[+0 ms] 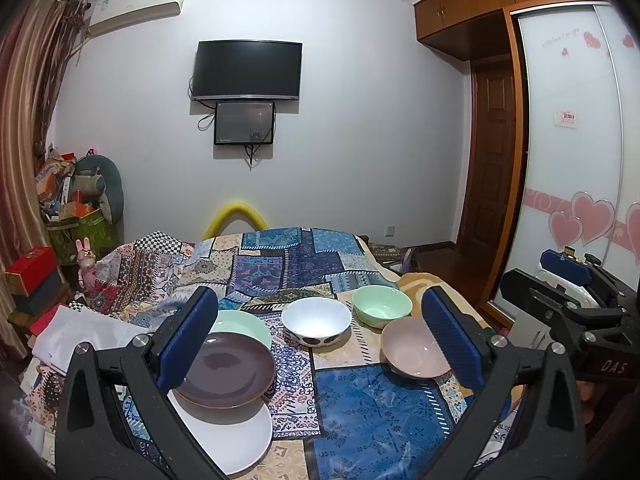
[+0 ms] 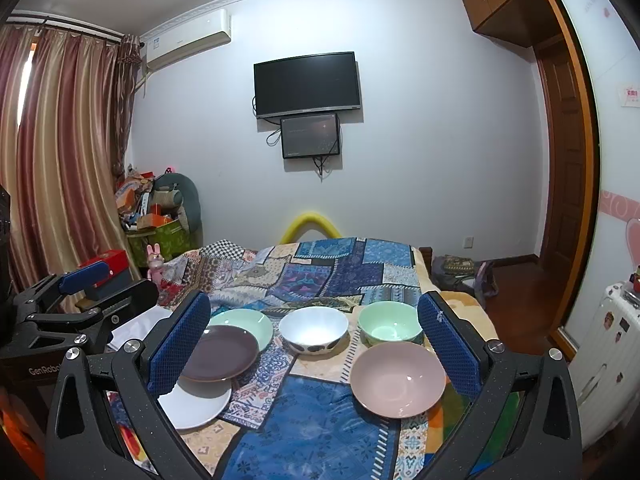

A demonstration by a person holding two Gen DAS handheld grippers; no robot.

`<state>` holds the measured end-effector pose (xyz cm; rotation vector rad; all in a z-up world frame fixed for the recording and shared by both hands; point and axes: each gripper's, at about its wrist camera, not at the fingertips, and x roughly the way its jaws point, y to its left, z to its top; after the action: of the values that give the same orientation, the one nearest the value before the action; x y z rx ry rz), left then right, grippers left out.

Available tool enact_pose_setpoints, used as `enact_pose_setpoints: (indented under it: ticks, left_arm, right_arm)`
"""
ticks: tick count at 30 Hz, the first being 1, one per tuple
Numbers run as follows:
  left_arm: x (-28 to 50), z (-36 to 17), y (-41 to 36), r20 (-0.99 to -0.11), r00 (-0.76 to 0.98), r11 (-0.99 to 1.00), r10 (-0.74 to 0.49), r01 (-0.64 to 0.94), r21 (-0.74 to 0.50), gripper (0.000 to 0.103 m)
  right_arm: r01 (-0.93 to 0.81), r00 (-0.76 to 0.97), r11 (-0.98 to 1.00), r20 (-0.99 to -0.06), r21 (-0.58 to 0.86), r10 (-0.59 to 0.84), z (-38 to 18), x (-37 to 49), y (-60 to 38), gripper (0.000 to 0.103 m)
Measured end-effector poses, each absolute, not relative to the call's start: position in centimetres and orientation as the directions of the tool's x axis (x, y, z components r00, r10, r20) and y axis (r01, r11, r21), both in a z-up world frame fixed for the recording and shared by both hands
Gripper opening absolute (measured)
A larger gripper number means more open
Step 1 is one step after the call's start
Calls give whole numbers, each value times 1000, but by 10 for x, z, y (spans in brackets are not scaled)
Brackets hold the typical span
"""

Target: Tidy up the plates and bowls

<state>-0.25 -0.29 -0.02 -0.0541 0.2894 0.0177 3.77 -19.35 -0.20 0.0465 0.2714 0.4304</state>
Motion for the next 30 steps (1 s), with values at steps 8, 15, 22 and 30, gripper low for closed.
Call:
enact_pose_setpoints:
  ticks: [8, 15, 22, 30]
  left_arm:
    - [-3, 0, -4, -282, 959, 998, 12, -27, -48, 103]
    - [-2, 0, -4, -286, 958, 998, 11, -26, -51, 103]
    - [-1, 1, -4, -286, 958, 998, 11, -26, -51, 103]
    - [0, 1, -4, -287, 958, 998, 6, -22, -53, 103]
  right_arm:
    - [-406, 873, 908, -251, 100, 418, -1, 38, -193, 103]
    - [-406, 873, 908, -251, 103, 418, -2, 39, -194, 103]
    - [-407, 872, 908, -251, 104, 420, -3, 39, -195, 103]
    - [-407, 872, 907, -251, 106, 420, -3, 38, -191, 103]
